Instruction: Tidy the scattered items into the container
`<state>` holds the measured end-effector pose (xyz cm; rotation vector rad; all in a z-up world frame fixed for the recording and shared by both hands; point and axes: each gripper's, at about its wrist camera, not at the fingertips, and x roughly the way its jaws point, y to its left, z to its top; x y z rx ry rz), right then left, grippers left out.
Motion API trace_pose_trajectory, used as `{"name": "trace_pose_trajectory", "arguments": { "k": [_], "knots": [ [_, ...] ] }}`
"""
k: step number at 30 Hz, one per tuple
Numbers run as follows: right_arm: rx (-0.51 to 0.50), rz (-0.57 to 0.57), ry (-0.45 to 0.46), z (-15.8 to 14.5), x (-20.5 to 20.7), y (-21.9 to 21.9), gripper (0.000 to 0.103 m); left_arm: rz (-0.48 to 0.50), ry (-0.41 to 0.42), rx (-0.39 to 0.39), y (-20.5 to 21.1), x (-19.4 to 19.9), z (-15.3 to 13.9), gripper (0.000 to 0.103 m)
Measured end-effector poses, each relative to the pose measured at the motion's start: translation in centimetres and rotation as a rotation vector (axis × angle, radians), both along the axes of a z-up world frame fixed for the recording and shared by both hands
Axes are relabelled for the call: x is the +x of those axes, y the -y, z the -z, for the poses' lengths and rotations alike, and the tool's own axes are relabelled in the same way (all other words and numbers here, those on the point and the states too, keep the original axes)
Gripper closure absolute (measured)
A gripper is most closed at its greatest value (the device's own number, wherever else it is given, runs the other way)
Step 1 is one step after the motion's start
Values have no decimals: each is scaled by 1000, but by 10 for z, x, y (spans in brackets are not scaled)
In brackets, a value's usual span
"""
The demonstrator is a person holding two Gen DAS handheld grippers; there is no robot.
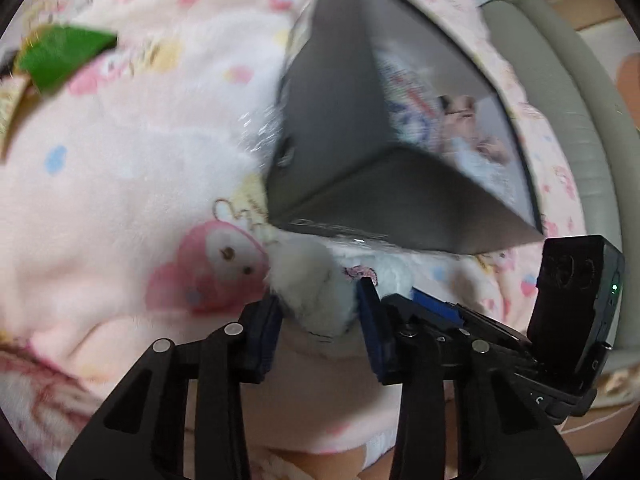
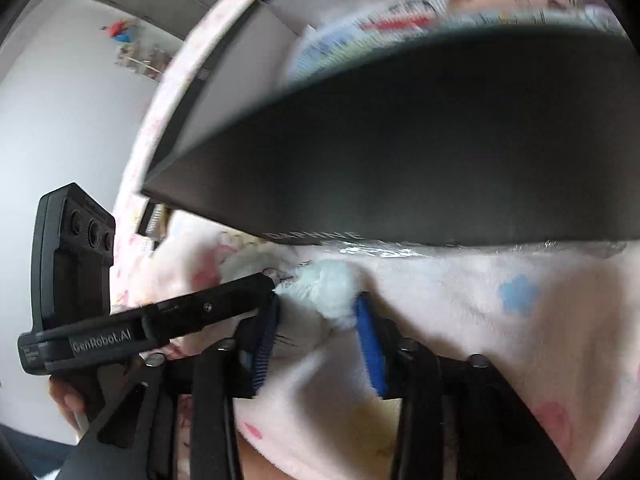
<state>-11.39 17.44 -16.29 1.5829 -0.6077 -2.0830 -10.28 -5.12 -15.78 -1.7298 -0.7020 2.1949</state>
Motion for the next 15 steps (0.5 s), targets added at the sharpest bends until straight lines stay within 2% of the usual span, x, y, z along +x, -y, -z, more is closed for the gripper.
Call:
{"name": "trace_pose_trajectory", "arguments": {
  "k": [4, 7, 8, 11, 13, 15],
  "knots": [
    [-16, -4, -108, -46, 26, -8, 72, 25, -108, 32, -3, 16, -45, 67],
    [-25, 5, -215, -93, 29, -17, 72, 27, -186, 66, -2, 3, -86, 67],
    [-22, 5, -246, -107, 23, -20, 72, 28, -200, 84, -2, -7, -97, 67],
    [45, -20, -304, -136, -2, -22, 72, 26, -134, 126, -4, -51, -115, 67],
    [95, -26, -309, -148, -29, -27, 72, 53, -172, 67, -21, -83, -126, 67],
    [110, -12, -304, -152, -58, -37, 72, 61, -180, 48, -34, -106, -124, 66]
  ]
}}
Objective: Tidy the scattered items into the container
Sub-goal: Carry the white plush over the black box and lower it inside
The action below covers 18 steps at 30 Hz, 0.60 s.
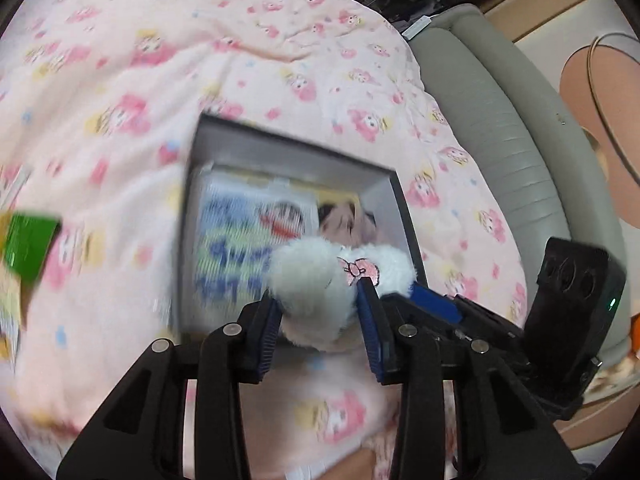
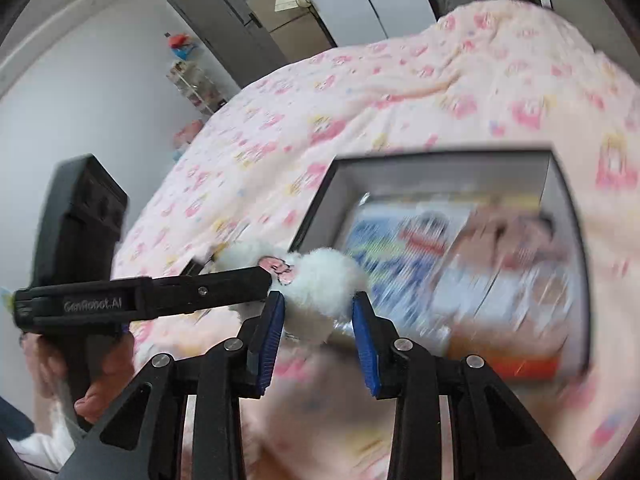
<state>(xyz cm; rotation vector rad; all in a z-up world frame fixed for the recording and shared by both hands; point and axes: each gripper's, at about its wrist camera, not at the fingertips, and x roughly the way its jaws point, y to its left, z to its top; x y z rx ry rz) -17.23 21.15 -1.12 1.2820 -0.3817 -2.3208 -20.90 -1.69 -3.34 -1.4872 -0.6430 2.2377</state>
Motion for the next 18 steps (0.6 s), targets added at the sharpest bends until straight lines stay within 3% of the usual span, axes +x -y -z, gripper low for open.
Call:
{"name": "trace_pose_trajectory", "arguments": {
  "k": [2, 5, 8, 14, 18],
  "knots": [
    [4, 32, 6, 7, -27, -5, 72, -15, 15, 6, 0, -24, 9, 66],
    [-22, 84, 95, 32, -62, -16, 72, -31, 86, 23, -4, -54, 41, 66],
    [5, 95, 123, 49, -75, -18, 72, -20, 124, 4, -10, -71, 69, 65],
    [-35, 133, 226, 90, -96, -35, 72, -29, 193, -101, -22, -86, 104, 64],
    [-44, 142, 228, 91, -94, -41, 72, -44, 205, -127, -24, -81, 105, 64]
  ]
}}
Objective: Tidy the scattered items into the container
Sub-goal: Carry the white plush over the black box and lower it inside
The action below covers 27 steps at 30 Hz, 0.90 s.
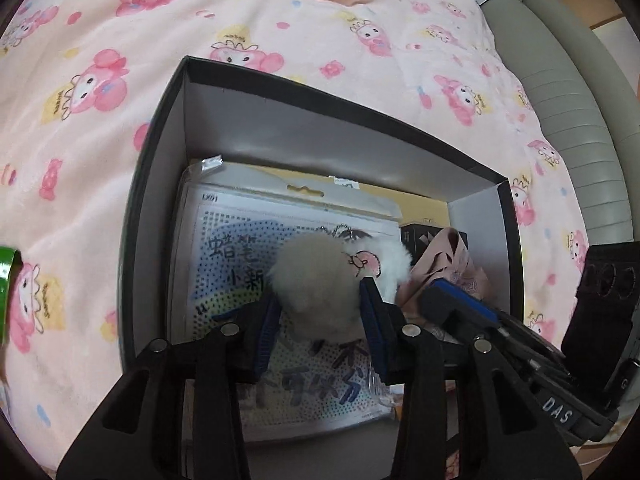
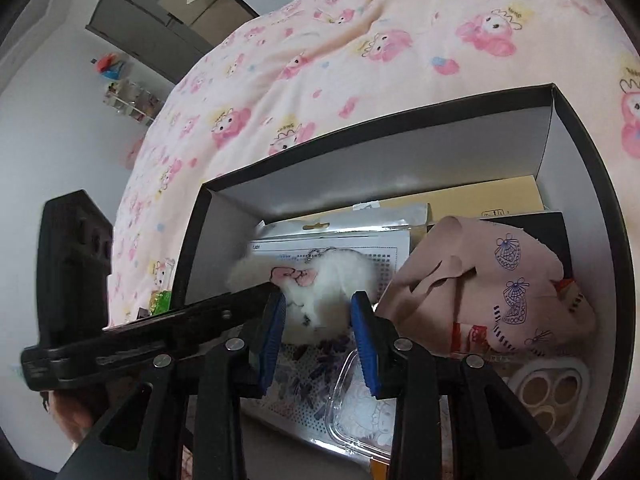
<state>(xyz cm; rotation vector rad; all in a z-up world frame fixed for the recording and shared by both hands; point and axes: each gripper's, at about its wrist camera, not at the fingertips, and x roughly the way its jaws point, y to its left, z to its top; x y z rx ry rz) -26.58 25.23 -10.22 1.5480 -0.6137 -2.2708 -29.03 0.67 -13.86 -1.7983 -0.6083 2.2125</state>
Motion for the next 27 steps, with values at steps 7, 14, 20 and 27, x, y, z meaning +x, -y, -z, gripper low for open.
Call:
{"name": "trace_pose_trajectory", "arguments": {
  "k": [7, 14, 20, 27],
  "knots": [
    [244, 55, -127, -33, 29, -15, 72, -5, -63, -90, -10, 45, -13, 65],
    [190, 20, -79, -20, 26, -13, 72, 77, -60, -175, -35, 55, -13, 66],
    [197, -17, -38, -6, 17, -4, 72, 69, -12, -199, -35, 27, 10, 66],
    [224, -31, -53, -4, 10, 2, 72, -16, -72, -242, -14, -9, 3, 66]
  ]
}}
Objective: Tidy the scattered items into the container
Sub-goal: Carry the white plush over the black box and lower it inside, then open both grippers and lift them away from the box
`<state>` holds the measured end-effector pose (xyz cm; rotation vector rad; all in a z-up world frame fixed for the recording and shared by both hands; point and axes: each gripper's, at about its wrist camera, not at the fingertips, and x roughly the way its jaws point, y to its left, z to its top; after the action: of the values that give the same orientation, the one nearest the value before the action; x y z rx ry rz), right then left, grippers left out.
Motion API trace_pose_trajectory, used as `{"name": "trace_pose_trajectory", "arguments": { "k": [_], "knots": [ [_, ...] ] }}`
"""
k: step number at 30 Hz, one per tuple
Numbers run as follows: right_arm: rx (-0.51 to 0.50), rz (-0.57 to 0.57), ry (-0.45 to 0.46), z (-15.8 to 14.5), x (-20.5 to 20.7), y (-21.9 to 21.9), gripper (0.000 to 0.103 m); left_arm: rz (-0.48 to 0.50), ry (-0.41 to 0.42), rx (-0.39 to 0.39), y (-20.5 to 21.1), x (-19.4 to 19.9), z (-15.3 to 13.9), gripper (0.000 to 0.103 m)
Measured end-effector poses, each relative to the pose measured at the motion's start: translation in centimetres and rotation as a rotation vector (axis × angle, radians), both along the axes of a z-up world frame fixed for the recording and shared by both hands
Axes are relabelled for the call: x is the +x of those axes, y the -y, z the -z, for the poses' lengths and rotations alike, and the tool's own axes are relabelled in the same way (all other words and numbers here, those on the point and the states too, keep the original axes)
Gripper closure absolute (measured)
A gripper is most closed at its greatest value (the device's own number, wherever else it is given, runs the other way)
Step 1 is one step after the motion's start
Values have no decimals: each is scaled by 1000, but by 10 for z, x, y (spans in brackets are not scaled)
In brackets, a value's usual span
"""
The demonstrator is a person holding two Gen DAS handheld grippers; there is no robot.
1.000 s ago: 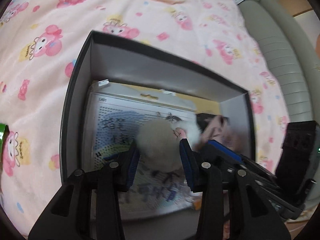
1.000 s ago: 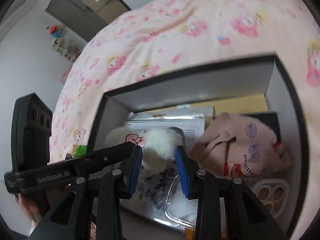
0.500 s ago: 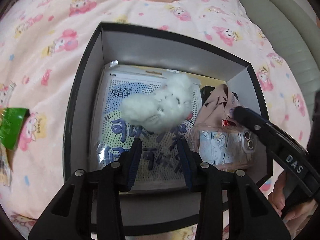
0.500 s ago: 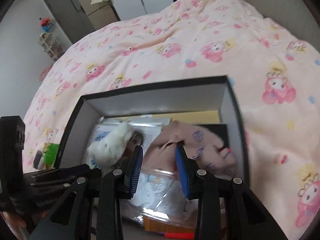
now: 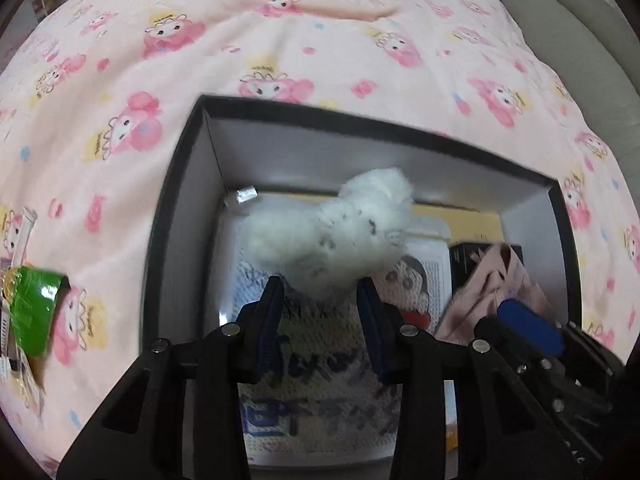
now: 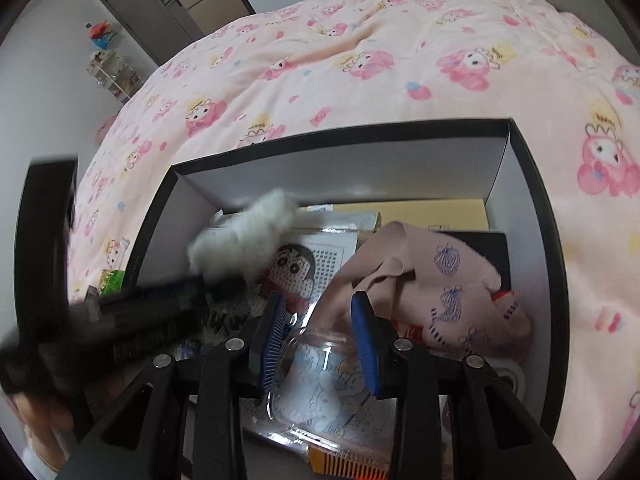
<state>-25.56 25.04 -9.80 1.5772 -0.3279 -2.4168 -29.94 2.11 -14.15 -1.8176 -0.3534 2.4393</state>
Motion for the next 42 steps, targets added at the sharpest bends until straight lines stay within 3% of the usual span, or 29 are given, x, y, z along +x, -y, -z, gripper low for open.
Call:
{"name": "trace_pose_trajectory", "arguments": {
  "k": [2, 11, 16, 21, 26, 29, 31, 33, 38, 40, 42],
  "knots": [
    [0, 4, 10, 3, -3, -1, 72, 10, 8, 39, 4, 2, -2, 66],
    [-9, 23, 21, 5, -7, -10, 72, 26, 55, 5, -3, -11, 6, 66],
    [-6, 32, 31, 8, -8, -11, 72, 4, 24, 89, 3, -3, -8, 66],
    [0, 54, 30, 7, -12, -15, 72, 9, 35, 23, -2, -7, -3, 66],
    [9, 55, 35, 9, -11, -17, 72, -4, 51, 19, -6, -34, 8, 67],
    [20, 64, 32, 9, -12, -20, 72, 54, 41, 15, -14, -41, 4, 67],
    [103, 69, 10, 6, -14, -17, 72, 130, 58, 15, -25, -44, 7, 67],
    [150, 57, -23, 1, -14, -13, 72, 130, 50, -29, -29, -49, 9, 67],
    [8, 63, 26, 5, -17, -20, 72, 84, 77, -41, -29, -64, 26, 62],
    [57, 71, 17, 7, -16, -19, 72, 92, 60, -61, -31, -65, 29, 58],
    [84, 63, 10, 8, -15, -16, 72, 89, 96, -77, -30, -67, 37, 54]
  ]
}}
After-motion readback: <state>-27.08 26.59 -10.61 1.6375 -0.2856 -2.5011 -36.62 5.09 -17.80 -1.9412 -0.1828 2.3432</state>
